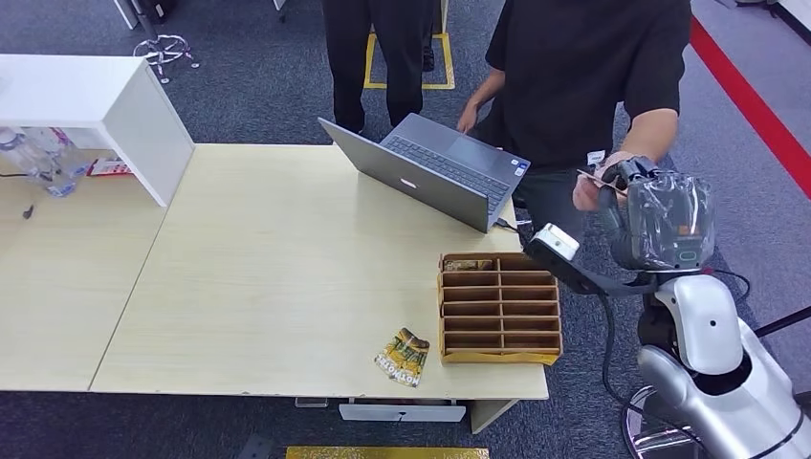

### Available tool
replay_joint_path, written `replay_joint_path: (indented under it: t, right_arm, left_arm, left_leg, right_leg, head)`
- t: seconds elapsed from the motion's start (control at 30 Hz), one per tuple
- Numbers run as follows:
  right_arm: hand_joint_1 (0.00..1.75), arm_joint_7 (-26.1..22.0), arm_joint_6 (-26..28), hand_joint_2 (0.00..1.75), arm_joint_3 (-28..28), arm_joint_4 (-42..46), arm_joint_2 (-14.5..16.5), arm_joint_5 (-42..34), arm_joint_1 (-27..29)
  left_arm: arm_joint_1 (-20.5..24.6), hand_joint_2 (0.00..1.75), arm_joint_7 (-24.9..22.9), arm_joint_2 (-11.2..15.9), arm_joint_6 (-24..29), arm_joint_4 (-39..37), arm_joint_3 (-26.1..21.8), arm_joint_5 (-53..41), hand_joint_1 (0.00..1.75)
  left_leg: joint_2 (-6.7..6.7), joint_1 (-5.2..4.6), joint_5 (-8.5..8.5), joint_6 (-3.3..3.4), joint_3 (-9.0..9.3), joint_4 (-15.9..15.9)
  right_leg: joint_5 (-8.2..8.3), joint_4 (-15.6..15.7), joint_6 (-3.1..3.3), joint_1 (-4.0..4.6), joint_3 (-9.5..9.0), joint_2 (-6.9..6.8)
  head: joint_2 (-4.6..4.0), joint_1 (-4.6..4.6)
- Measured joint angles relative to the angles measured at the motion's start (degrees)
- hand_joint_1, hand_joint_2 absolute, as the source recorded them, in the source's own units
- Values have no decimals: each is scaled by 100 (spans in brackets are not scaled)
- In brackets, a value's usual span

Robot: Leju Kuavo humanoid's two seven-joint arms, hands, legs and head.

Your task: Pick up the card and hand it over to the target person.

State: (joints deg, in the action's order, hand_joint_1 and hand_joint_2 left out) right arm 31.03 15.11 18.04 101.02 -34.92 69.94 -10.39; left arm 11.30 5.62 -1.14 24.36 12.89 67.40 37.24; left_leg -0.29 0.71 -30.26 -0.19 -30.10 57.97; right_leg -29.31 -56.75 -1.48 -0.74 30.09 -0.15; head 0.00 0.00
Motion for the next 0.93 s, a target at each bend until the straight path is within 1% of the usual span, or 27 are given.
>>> replay_joint_path:
  t: [0.13, 0.17, 0.27, 0.3, 0.53, 0.67, 0.77, 0.9, 0.93]
  right_arm:
    - [154, -6, -42, 175, -25, -226, 16, 103, 128]
    - [133, -2, -63, 175, -30, -266, 21, 119, 155]
    - [19, -31, -151, 175, -17, -341, 45, 154, 200]
    - [0, -43, -176, 175, -9, -354, 51, 165, 207]
    - [0, -49, -233, 175, -14, -389, 141, 161, 245]
    - [0, -34, -40, 175, -100, -306, 277, -70, 296]
    - [0, -78, 363, 175, -234, -159, 452, -505, 366]
    - [0, -330, 1209, 175, -356, 143, 816, -1588, 440]
    - [0, -353, 1297, 175, -352, 176, 850, -1667, 440]
  left_arm:
    - [-13, 0, -12, 6, 0, -13, 4, -11, 0]
    - [-18, 0, -13, 9, 1, -14, 2, -11, 0]
    - [-30, 0, -9, 19, 4, -12, -5, -14, 0]
    - [-32, 0, -9, 21, 6, -11, -7, -16, 0]
    - [-44, 0, -4, 23, 14, -9, -29, -20, 0]
    - [-67, 0, -1, 22, 26, -6, -54, -7, 0]
    - [-94, 0, 19, 26, 44, -2, -91, 13, 0]
    - [-170, 0, 84, 36, 98, 0, -193, 83, 0]
    - [-183, 0, 96, 38, 103, 0, -204, 88, 0]
  left_leg:
    - [-1, 1, -2, -1, 1, 1]
    - [-1, 1, 0, -1, 2, -1]
    - [0, 0, -3, -2, 1, 1]
    - [0, 0, -3, -2, 1, 1]
    - [6, -1, 0, -1, 2, -3]
    - [6, -1, -4, -2, -1, 2]
    - [8, -1, -3, -2, 0, 0]
    - [11, -2, -6, -4, -1, 1]
    - [12, -2, -5, -4, 0, -1]
  right_leg:
    - [-2, 0, 0, 1, -1, -1]
    - [-1, 2, 1, 1, -2, -1]
    - [-4, -2, 1, 0, 1, 0]
    - [-4, -3, 1, 0, 1, 0]
    - [1, 1, 3, 0, 2, 6]
    - [-4, -6, 1, -1, 6, 6]
    - [-3, -5, 2, -1, 6, 8]
    - [-6, -9, 3, -2, 10, 11]
    - [-5, -8, 4, -2, 9, 12]
  head:
    - [0, 0]
    - [0, 0]
    - [0, 0]
    - [0, 0]
    - [0, 0]
    - [0, 0]
    - [0, 0]
    - [0, 0]
    - [0, 0]
